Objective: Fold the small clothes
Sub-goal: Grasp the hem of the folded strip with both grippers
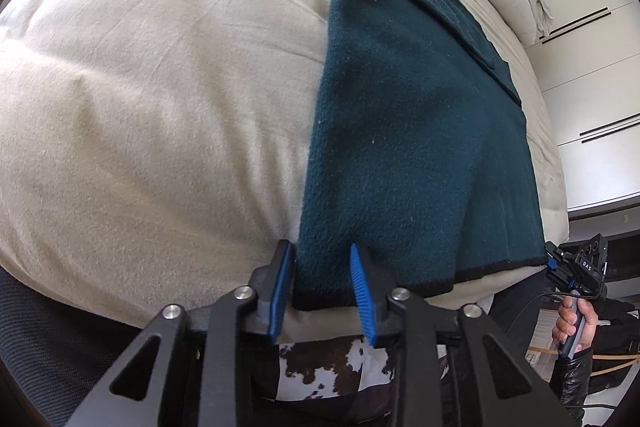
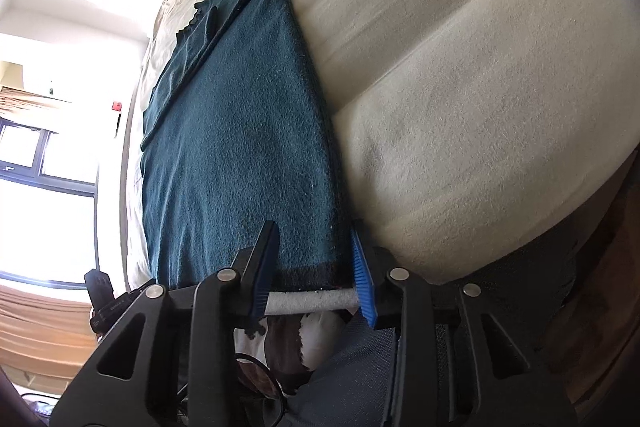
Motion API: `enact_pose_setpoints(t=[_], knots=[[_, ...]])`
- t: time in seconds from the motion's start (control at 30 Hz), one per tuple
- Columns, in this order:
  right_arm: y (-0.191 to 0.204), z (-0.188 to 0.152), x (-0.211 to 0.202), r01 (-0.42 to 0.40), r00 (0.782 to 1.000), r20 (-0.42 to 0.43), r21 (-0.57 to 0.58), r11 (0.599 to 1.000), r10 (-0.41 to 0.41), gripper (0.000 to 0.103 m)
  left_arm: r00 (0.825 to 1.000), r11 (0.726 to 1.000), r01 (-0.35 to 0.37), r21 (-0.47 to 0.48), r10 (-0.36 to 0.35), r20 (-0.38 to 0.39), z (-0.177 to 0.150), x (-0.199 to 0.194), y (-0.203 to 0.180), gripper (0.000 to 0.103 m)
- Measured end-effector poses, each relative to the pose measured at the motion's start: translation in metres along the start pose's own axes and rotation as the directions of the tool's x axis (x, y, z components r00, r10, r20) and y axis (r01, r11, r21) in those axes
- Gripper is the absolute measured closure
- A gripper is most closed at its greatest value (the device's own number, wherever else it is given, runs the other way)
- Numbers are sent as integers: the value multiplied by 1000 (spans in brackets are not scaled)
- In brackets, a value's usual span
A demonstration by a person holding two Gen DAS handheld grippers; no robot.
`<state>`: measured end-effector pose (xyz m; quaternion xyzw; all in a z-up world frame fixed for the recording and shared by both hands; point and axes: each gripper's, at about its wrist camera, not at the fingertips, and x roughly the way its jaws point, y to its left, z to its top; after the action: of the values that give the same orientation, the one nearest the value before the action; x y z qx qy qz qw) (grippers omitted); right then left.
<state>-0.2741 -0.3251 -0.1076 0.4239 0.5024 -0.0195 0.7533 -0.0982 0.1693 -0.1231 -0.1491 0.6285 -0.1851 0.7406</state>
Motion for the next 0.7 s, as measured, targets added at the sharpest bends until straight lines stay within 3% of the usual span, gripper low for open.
enact_pose_setpoints(t=[0.07, 0.2, 0.47, 0.7], knots=[[-1, 0, 3, 0, 1000, -7, -3, 1000, 0, 80, 1000, 1000, 10, -12, -10, 1, 0, -1, 2, 87], [-1, -2, 6, 5, 1000, -15, -9, 1000, -5, 94, 1000, 999, 28, -20, -28, 6, -2, -4, 6, 94], [9, -2, -1, -12, 1000, 12, -37, 999, 12, 97, 995, 995, 93, -19, -92, 34, 0, -21, 7, 97], [25, 10, -15, -97, 993, 68, -32, 995, 99, 97, 968, 973, 231, -25, -227, 107, 17, -49, 4, 97]])
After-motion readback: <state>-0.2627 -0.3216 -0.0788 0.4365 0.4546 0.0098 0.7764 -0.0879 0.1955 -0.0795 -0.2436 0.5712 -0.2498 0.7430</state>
